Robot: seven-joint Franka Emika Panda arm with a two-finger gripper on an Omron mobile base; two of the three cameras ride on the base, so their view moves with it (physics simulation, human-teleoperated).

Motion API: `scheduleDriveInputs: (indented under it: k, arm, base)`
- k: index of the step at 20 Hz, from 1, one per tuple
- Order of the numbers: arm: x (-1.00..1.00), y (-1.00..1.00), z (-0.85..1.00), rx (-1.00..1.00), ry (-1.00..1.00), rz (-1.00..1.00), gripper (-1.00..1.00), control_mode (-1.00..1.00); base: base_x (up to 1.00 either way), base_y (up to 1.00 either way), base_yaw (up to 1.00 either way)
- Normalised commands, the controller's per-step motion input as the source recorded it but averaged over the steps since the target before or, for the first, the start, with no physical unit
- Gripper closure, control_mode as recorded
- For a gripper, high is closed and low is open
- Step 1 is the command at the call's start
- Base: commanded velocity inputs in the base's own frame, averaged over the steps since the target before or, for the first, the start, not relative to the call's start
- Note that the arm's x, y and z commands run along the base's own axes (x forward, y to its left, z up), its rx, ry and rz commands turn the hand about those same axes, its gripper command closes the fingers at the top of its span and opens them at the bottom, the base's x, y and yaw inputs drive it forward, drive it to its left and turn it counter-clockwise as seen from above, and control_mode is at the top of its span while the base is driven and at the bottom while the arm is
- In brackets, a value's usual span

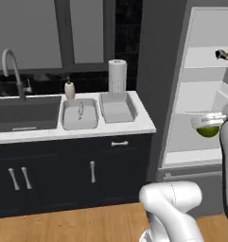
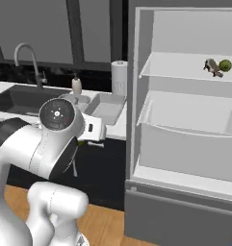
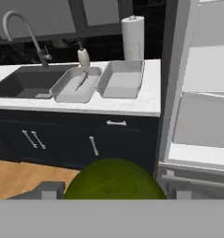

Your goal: Place one lime and one fish in each tupperware on the nearby counter, to pack two identical lunches.

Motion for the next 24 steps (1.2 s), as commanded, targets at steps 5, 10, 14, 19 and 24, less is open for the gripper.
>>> scheduleDriveInputs:
  k: [5,10,14,19,24]
  arm:
    - [0.0,0.0,0.0,0.0,0.0,0.0,1.0,1.0]
    - [0.0,0.0,0.0,0.0,0.0,0.0,1.0,1.0]
    - [0.0,0.0,0.0,0.0,0.0,0.0,1.0,1.0]
    - [0.6,0.17,-0.53,-0.07,0.12,-0.01,1.0,-1.0]
    - [0.88,0.09,-1.0,-0.1,0.16,0.0,1.0,-1.0]
  base:
    - [1.0,1.0,-0.06]
    - [1.0,0.82,-0.11]
    - [1.0,0.58,-0.1]
    - [0.4,0.08,-0.01]
    - [0.0,0.0,0.0]
